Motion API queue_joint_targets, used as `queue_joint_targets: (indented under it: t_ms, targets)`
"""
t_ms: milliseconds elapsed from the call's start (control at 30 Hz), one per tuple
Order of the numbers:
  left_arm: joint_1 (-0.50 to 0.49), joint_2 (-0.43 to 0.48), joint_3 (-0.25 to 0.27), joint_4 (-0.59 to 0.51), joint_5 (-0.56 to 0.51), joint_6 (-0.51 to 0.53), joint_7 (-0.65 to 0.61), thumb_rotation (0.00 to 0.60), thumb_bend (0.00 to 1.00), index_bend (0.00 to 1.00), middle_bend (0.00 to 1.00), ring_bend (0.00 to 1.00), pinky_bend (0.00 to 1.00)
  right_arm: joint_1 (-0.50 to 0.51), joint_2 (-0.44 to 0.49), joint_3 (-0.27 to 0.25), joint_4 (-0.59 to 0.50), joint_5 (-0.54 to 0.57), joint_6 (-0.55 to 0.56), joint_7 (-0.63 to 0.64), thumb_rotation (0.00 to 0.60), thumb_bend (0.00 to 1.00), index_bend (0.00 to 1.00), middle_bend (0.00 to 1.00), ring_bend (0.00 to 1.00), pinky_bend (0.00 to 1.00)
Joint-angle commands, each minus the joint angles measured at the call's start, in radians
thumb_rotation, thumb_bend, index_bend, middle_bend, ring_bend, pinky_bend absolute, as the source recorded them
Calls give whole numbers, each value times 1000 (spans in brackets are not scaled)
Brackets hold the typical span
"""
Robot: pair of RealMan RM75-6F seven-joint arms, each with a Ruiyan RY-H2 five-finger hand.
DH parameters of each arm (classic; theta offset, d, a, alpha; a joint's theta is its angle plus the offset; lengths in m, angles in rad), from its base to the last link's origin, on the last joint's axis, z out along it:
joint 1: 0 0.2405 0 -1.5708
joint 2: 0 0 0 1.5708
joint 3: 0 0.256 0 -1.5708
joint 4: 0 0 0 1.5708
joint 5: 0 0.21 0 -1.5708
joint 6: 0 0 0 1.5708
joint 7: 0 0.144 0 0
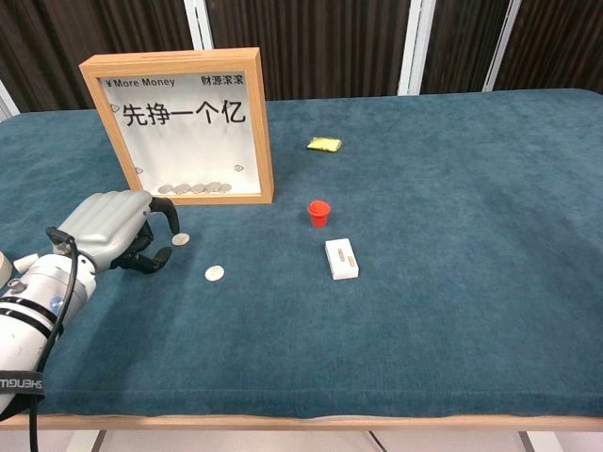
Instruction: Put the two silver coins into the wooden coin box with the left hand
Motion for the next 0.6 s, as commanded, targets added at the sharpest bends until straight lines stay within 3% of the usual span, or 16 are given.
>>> queue_joint_targets:
  t_ms: [33,600]
  targets:
    - [-4,-4,1,3,-2,2,1,600,395,457,1000,1000,1000,0,1,0,-1,2,-1,0,600,121,0,0,0,0]
    - [-40,-37,-13,57,-43,-18,24,600,396,448,1000,1000,1000,-1,8,-3,-4,-1,-2,11,600,121,0,0,0,0]
